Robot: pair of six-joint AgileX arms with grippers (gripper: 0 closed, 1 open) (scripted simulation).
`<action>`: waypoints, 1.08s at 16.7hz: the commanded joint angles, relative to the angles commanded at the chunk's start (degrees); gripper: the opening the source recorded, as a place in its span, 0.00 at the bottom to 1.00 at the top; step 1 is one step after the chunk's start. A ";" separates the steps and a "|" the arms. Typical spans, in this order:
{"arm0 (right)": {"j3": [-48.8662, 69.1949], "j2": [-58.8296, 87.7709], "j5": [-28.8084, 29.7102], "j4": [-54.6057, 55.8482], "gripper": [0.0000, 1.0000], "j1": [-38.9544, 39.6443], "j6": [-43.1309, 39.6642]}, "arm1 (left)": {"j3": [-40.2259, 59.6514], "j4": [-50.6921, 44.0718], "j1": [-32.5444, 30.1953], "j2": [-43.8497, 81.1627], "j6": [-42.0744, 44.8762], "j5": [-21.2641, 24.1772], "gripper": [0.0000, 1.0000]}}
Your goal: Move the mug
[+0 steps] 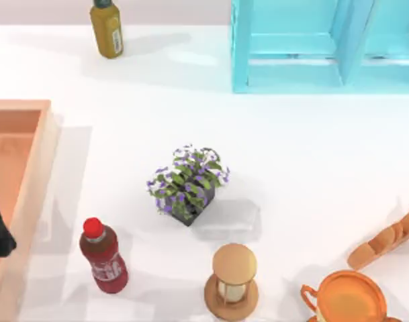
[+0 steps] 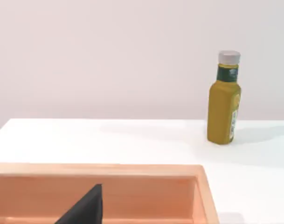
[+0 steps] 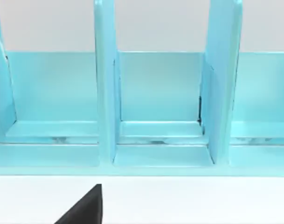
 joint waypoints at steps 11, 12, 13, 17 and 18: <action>24.49 26.79 0.02 -20.11 1.00 -5.53 -5.16 | 0.00 0.00 0.00 0.00 0.00 0.00 1.00; 29.15 32.28 0.01 -23.75 1.00 -6.52 -6.10 | 0.00 0.00 0.00 0.00 0.00 0.00 1.00; 34.02 38.03 0.00 -27.54 1.00 -7.54 -7.08 | 0.00 0.00 0.00 0.00 0.00 0.00 1.00; 54.02 62.16 0.01 -43.22 1.00 -11.81 -11.14 | 0.00 0.00 0.00 0.00 0.00 0.00 1.00; 58.89 68.15 0.02 -47.01 1.00 -12.84 -12.12 | 0.00 0.00 0.00 0.00 0.00 0.00 1.00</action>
